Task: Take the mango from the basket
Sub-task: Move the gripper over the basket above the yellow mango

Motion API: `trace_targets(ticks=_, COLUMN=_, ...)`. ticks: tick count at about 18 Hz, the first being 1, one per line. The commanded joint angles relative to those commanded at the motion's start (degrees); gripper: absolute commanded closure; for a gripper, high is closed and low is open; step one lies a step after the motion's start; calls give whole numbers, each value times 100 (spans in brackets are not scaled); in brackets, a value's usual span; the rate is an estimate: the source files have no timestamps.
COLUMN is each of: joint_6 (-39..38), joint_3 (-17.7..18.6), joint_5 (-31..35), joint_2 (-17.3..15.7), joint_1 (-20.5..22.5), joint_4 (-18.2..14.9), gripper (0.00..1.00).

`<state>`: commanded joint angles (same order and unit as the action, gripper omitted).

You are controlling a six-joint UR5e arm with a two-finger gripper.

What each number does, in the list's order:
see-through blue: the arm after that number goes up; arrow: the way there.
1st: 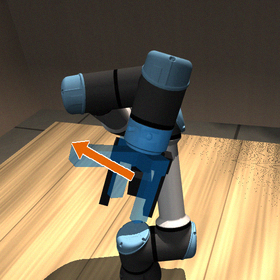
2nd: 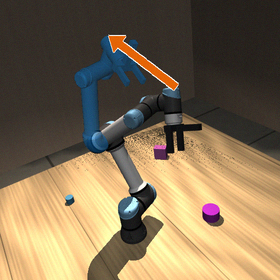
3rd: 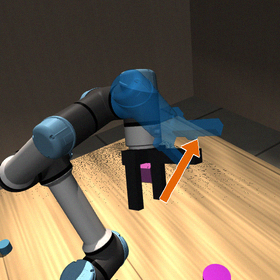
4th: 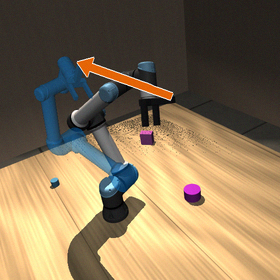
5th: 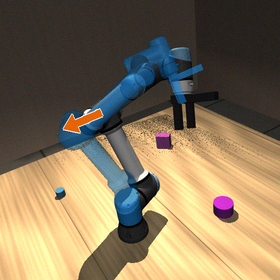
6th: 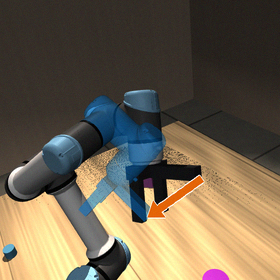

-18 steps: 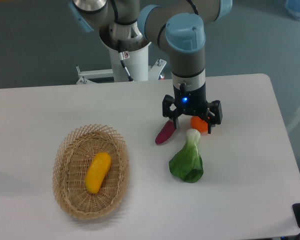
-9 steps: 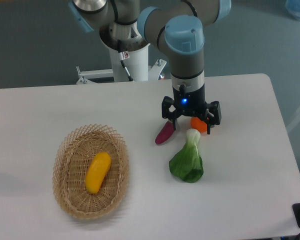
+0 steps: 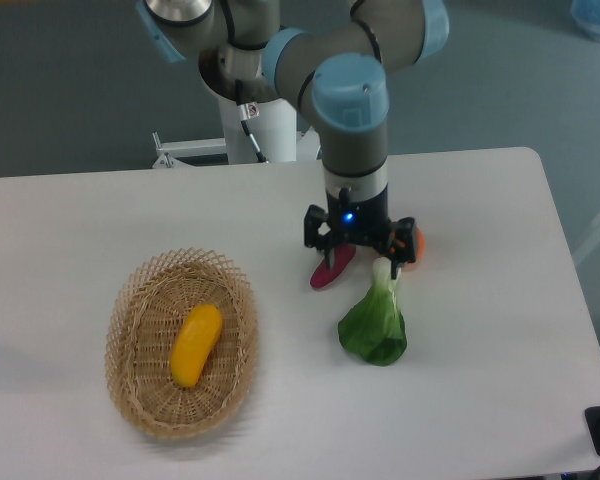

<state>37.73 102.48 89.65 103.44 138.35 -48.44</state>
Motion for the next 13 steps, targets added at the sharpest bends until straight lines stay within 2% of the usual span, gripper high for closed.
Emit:
trace_targets(ticks=2, joint_6=-668, joint_3=-9, joint_5=-17, joint_2=0, joint_1=-352, joint_4=115, gripper=0)
trace_targets(ticks=5, joint_6=-1170, joint_3=9, joint_5=-52, joint_2=44, joint_1=-852, joint_4=124, gripper=0)
trace_targets(ticks=9, joint_6=-1601, joint_3=0, joint_5=-97, joint_2=351, joint_1=-1310, joint_4=159, gripper=0)
trace_targets(ticks=13, joint_6=-1708, joint_3=0, joint_5=-114, joint_2=624, joint_1=-1627, joint_4=229, gripper=0)
